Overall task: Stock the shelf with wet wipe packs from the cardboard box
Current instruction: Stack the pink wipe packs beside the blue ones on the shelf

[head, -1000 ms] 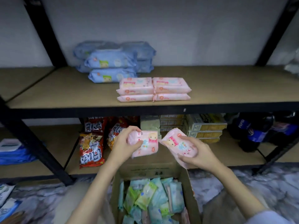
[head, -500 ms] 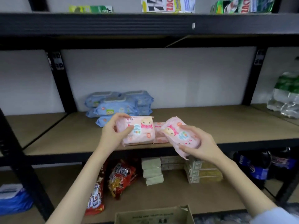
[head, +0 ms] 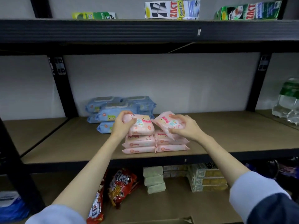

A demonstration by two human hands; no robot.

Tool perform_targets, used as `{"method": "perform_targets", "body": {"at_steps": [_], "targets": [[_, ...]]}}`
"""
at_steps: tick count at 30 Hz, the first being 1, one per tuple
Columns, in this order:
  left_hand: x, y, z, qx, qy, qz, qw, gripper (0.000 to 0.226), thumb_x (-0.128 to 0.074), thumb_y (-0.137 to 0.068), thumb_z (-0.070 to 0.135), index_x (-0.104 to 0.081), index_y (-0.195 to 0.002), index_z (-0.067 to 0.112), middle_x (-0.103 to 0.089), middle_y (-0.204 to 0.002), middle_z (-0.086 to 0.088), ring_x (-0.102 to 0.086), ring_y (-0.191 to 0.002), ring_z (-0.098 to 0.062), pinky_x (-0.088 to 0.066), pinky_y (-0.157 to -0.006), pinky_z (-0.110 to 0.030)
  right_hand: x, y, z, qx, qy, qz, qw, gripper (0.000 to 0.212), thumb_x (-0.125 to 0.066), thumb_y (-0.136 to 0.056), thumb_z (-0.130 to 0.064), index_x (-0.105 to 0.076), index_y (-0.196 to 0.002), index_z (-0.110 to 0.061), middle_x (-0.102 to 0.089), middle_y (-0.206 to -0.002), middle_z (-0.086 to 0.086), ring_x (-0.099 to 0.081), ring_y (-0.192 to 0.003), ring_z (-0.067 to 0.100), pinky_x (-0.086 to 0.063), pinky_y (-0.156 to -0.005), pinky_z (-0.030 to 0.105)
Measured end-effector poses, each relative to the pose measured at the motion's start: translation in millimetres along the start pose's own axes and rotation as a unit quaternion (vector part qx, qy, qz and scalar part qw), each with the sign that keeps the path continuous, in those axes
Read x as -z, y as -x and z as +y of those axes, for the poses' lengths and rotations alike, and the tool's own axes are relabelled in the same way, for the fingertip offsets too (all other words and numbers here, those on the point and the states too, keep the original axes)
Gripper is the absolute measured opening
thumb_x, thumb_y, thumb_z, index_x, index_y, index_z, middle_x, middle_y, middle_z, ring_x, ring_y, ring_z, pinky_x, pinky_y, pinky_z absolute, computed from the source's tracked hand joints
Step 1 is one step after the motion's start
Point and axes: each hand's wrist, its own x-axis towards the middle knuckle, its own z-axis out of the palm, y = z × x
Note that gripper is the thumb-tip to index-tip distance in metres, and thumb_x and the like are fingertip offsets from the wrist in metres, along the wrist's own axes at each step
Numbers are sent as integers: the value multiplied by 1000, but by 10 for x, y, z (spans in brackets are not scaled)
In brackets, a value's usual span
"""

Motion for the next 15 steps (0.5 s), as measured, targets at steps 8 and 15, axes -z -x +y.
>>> {"method": "perform_targets", "body": {"at_steps": [8, 15], "targets": [[112, -4, -384, 126, -138, -43, 981, 45, -60, -40, 70, -53, -78, 47, -62, -109, -3, -57, -105, -27, -46, -94, -45, -105, -36, 72, -65, 100, -84, 989, 63, -37, -62, -45, -53, -122, -44, -39, -137, -3, -34, -124, 25, -25, -100, 42], [112, 181, -201, 13, -243, -59, 968, 10, -61, -84, 36, -59, -94, 39, -57, -123, 4, -52, -111, -19, -34, -103, -41, -39, -1, -30, -48, 104, -71, 991, 43, -36, -71, -30, -64, -101, -43, -45, -133, -3, -32, -119, 24, -24, -93, 41]]}}
